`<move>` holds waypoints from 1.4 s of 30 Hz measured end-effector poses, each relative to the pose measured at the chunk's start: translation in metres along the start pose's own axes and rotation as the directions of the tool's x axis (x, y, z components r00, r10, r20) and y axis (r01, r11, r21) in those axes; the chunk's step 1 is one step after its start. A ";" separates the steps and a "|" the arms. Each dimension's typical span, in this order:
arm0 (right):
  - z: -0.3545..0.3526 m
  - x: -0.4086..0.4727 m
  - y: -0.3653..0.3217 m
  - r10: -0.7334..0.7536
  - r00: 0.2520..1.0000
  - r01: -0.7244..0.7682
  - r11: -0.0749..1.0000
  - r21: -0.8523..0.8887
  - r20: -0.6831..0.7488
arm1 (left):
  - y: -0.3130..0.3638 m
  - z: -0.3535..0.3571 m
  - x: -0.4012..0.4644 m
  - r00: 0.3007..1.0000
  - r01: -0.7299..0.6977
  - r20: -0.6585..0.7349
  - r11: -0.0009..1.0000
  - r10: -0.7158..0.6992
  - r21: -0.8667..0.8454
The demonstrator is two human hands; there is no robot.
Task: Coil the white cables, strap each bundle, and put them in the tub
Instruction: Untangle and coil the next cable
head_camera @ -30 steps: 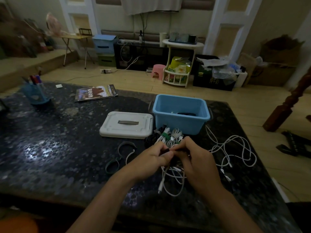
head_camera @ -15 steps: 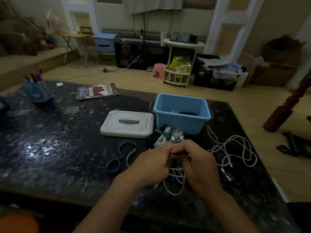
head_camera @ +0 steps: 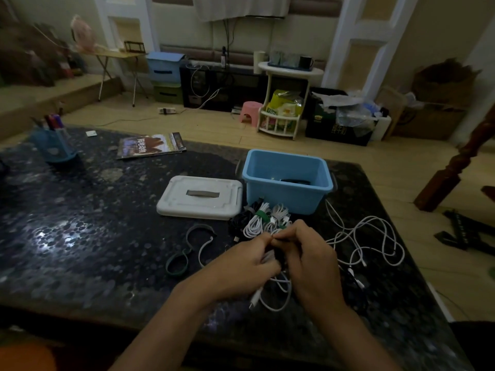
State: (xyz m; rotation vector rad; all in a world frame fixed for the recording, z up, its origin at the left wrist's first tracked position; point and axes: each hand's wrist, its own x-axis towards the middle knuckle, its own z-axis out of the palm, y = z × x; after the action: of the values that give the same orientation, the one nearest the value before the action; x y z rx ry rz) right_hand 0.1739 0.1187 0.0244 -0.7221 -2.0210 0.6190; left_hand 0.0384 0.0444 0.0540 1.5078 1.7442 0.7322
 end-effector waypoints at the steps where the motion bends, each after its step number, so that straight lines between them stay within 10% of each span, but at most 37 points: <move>1: 0.000 0.000 0.000 0.015 1.000 -0.015 1.000 0.009 -0.006 | -0.002 0.000 0.000 1.000 -0.011 0.010 1.000 0.011 -0.019; 9: 0.003 0.000 0.003 -0.025 0.998 0.031 0.990 -0.136 0.050 | -0.010 0.005 0.003 0.991 -0.002 -0.125 0.958 0.040 0.288; 19: -0.001 -0.001 -0.001 -0.043 0.996 0.039 0.997 -0.062 -0.076 | -0.004 0.001 0.007 0.996 0.000 -0.086 0.933 -0.034 -0.361; 42: -0.011 0.011 0.004 0.356 0.905 -0.413 0.866 0.282 0.231 | -0.008 0.000 0.007 0.925 -0.221 -0.341 0.967 0.166 -0.128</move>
State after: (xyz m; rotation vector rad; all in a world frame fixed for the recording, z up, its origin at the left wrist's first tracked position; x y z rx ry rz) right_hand 0.1794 0.1313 0.0336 -0.9022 -1.8678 1.2589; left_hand 0.0336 0.0497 0.0464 1.5236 1.7312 1.2616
